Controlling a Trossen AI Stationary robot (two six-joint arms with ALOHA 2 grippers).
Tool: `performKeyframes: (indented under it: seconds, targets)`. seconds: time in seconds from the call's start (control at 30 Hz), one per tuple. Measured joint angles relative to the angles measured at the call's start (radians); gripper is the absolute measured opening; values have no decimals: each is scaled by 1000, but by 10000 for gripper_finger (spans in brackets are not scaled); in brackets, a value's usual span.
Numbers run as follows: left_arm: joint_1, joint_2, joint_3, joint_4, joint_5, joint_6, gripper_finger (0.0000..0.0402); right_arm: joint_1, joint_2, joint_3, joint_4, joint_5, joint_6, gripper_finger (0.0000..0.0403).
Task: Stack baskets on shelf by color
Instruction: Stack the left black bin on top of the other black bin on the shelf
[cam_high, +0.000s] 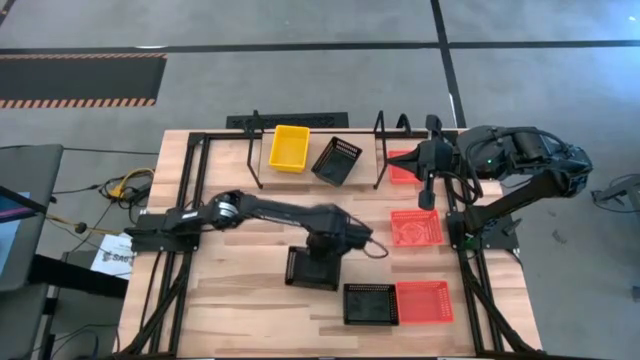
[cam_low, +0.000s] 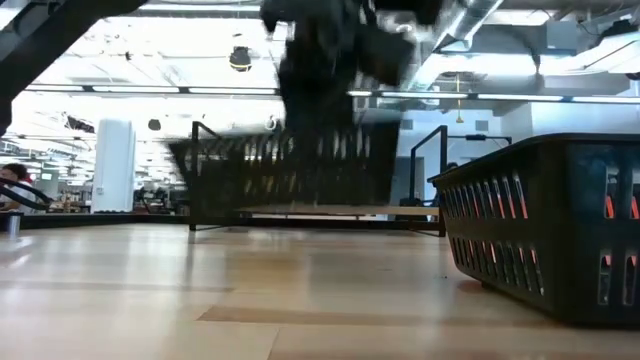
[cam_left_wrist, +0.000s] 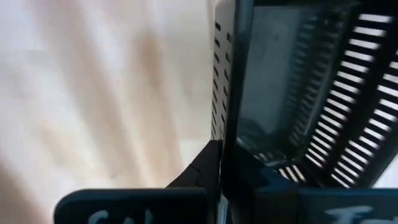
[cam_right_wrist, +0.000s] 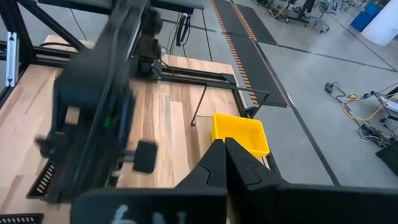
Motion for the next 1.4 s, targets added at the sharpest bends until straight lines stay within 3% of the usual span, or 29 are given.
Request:
performKeyframes:
  seconds: [0.17, 0.37, 0.57, 0.67, 0.87, 0.97, 1.13, 1.4]
  targets:
    - [60, -139, 51, 20, -132, -115, 0, -1, 0, 0, -2, 33, -3, 6]
    - [166, -350, 44, 205, -309, -287, 0, -1, 0, 0, -7, 113, -3, 6]
    - [294, -442, 44, 380, -326, -358, 0, -1, 0, 0, -8, 169, -2, 6]
    - [356, -435, 42, 381, -299, -371, 0, -1, 0, 0, -23, 293, -2, 4]
    - [447, -369, 30, 418, -143, -386, 0, -1, -1, 0, -45, 687, -2, 2]
    - [480, -321, 26, 424, -82, -401, 0, -1, -1, 0, -45, 799, -2, 2]
    - [524, -228, 26, 424, 19, -442, 0, 1, -1, 0, -56, 846, -2, 1]
    - [587, -132, 25, 380, 44, -428, 0, 2, -3, 0, -146, 806, 51, 1]
